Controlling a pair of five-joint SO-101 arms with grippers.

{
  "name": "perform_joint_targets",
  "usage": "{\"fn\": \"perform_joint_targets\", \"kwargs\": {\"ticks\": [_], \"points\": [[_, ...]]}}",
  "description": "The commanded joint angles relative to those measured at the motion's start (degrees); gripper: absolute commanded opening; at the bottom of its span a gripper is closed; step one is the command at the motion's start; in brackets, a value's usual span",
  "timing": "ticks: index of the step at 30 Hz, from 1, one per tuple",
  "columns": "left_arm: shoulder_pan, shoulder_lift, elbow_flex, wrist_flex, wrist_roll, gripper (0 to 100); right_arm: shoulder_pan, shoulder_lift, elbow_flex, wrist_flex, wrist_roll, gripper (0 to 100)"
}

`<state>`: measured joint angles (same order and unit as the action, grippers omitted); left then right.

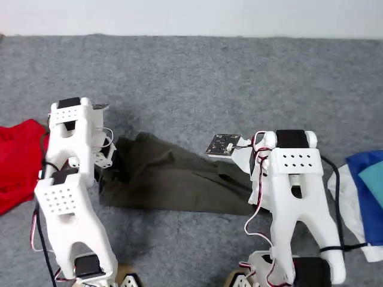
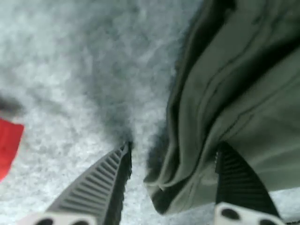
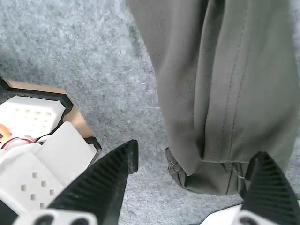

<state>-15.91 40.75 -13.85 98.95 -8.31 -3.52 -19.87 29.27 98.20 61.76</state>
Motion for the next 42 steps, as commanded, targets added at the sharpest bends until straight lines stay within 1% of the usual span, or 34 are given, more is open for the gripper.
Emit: {"fn": "perform_joint_targets", "kwargs": {"ticks": [1,4,7,11,15,19,22,24,28,32,34,36,38,42], "points": [[2.9,3.9,-4.4,1.6,0.6,24,0.0,-1.4,-0.7,0.1,-0.4,36.8],[6.0,6.9,-5.8,1.6,0.3,15,0.0,-1.4,-0.7,0.1,-0.4,36.8],[9.4,8.8,-5.6,1.7,0.2,1,0.7,-1.4,-0.7,0.1,-0.4,36.8],[11.9,8.6,-5.6,1.7,0.2,1,4.4,-1.4,-0.7,-0.8,-0.2,36.8],[12.0,3.2,-5.4,1.8,0.3,1,10.4,-1.4,-0.7,-1.2,-0.1,36.8],[12.7,-7.7,-5.4,1.9,0.3,1,18.2,-1.9,-1.1,-0.6,0.9,36.8],[15.3,-20.4,-3.8,1.9,0.6,1,25.3,-1.9,-1.1,0.9,6.6,36.8],[19.6,-28.4,-0.9,1.9,0.6,1,30.0,-1.9,-1.1,1.5,10.9,36.8],[32.4,-39.8,6.8,1.9,1.0,1,38.5,-1.9,-1.1,0.7,18.0,36.8],[44.3,-41.1,9.3,1.8,7.7,1,43.5,-1.6,-1.0,-2.4,21.0,36.8],[49.5,-41.1,8.9,1.8,8.4,2,45.2,-1.6,-1.0,-3.1,21.1,36.8],[53.1,-41.1,7.8,1.8,8.4,2,47.2,-1.8,-1.1,-3.1,21.2,36.8],[55.1,-39.5,4.5,1.8,8.4,2,49.7,-1.8,-1.1,-2.9,22.9,36.8],[56.9,-31.8,-8.6,1.8,8.4,2,56.9,-1.3,-0.8,-3.2,29.0,36.8]]}}
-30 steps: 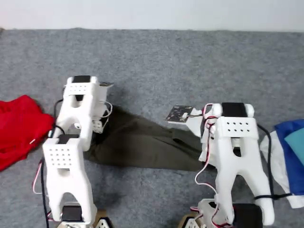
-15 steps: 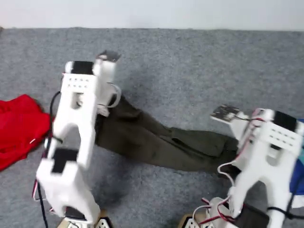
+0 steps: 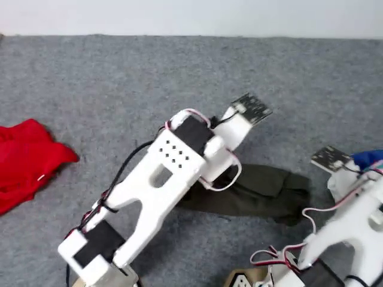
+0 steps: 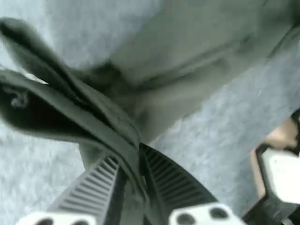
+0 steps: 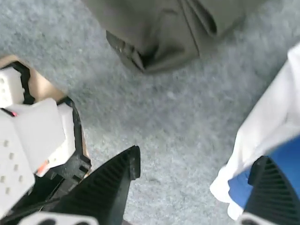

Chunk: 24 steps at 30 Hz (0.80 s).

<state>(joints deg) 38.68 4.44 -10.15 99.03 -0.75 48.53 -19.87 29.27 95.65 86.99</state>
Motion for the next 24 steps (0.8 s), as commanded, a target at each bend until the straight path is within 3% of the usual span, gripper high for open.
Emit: {"fn": "perform_joint_targets", "kwargs": {"ticks": [1,8,13,17,24], "points": [[3.3,6.8,-15.5,1.8,0.8,2,6.8,-1.3,-0.8,-0.9,5.0,36.8],[13.4,20.7,-30.5,1.7,-0.4,2,18.8,-1.3,-0.7,-9.2,8.5,36.8],[15.7,30.2,-40.8,1.5,-0.5,4,24.4,-1.3,-0.7,-9.9,11.1,36.8],[16.3,36.8,-50.3,1.5,0.7,11,26.3,-1.3,-0.7,-10.0,11.3,36.8],[20.0,44.0,-55.8,1.4,1.1,11,26.3,-1.3,-0.7,-9.9,11.0,36.8]]}}
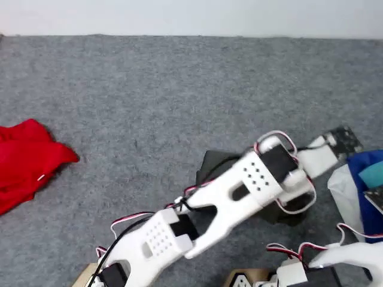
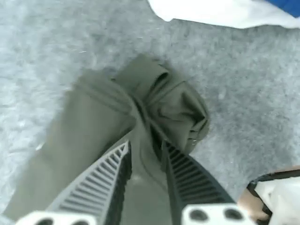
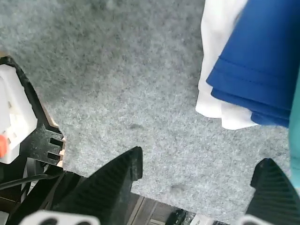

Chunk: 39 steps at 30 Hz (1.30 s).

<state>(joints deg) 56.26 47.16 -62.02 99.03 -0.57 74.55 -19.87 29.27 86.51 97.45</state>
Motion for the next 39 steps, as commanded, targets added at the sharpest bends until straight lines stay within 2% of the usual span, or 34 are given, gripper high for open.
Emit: {"fn": "perform_joint_targets", "kwargs": {"ticks": [1,6,9,11,13,15,19,22,26,30,35,39], "points": [[3.0,1.8,-4.5,1.4,0.9,11,0.3,-1.3,-0.7,-0.7,0.5,36.8],[2.4,3.8,-7.7,1.5,0.9,11,0.4,-1.9,-0.7,-0.5,0.5,36.8],[-3.8,1.9,-10.1,1.6,1.8,15,-0.9,-1.9,-0.8,2.4,0.5,36.8],[-9.2,-0.2,-10.0,1.7,3.7,16,-4.4,-1.9,-0.8,6.6,-1.5,36.8],[-14.3,-2.7,-7.2,1.8,4.2,16,-10.1,-1.9,-0.8,11.5,-8.8,36.8],[-18.5,-7.0,-2.5,1.8,4.2,16,-18.0,-1.9,-0.9,13.9,-19.3,36.8],[-23.5,-17.9,12.4,1.8,3.6,17,-33.4,-1.9,-0.9,10.8,-40.2,36.8],[-26.7,-25.4,27.0,1.7,1.5,16,-43.0,-1.9,-1.2,8.6,-49.8,36.8],[-32.1,-35.1,43.7,1.6,1.2,16,-54.4,-1.9,-1.2,7.9,-58.1,36.8],[-37.2,-43.5,51.9,1.6,1.2,16,-61.5,-1.9,-5.1,7.4,-65.8,36.8],[-40.9,-50.2,55.3,1.6,1.2,16,-64.5,-1.2,-12.0,7.3,-71.9,36.8],[-42.1,-51.7,57.2,1.6,1.3,16,-66.1,0.0,-7.0,1.5,-74.2,36.8]]}}
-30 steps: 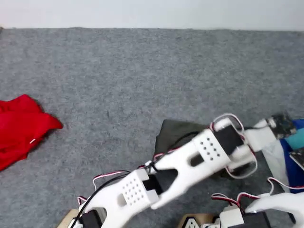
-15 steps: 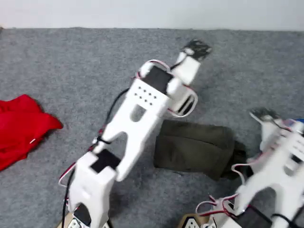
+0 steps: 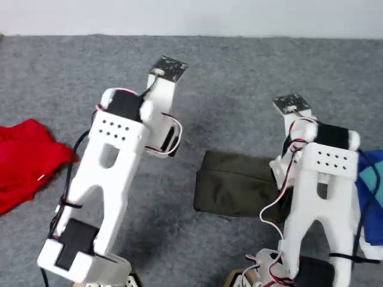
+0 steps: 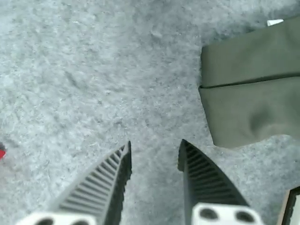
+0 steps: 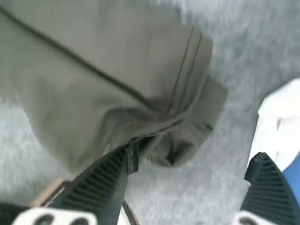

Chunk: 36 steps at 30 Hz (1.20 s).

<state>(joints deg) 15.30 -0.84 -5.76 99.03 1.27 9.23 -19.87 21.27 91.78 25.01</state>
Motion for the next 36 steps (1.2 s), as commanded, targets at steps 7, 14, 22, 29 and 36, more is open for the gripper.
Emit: {"fn": "perform_joint_targets", "kwargs": {"ticks": [7,14,22,29,36], "points": [[-1.0,-4.0,5.8,1.6,-0.4,16,0.0,3.7,6.2,-10.5,-8.0,36.8],[-0.9,-4.0,6.1,1.6,-0.3,16,0.0,6.8,9.9,-13.0,-7.9,33.5],[-0.9,-4.0,6.3,1.6,-0.3,16,0.0,12.4,10.4,-13.1,-0.9,11.3],[-0.9,-3.5,6.3,1.6,-0.3,16,1.0,12.2,10.4,-13.1,-0.7,10.3],[-0.9,-3.4,6.4,1.6,-0.4,16,8.7,12.1,5.4,-9.5,-0.6,10.3]]}}
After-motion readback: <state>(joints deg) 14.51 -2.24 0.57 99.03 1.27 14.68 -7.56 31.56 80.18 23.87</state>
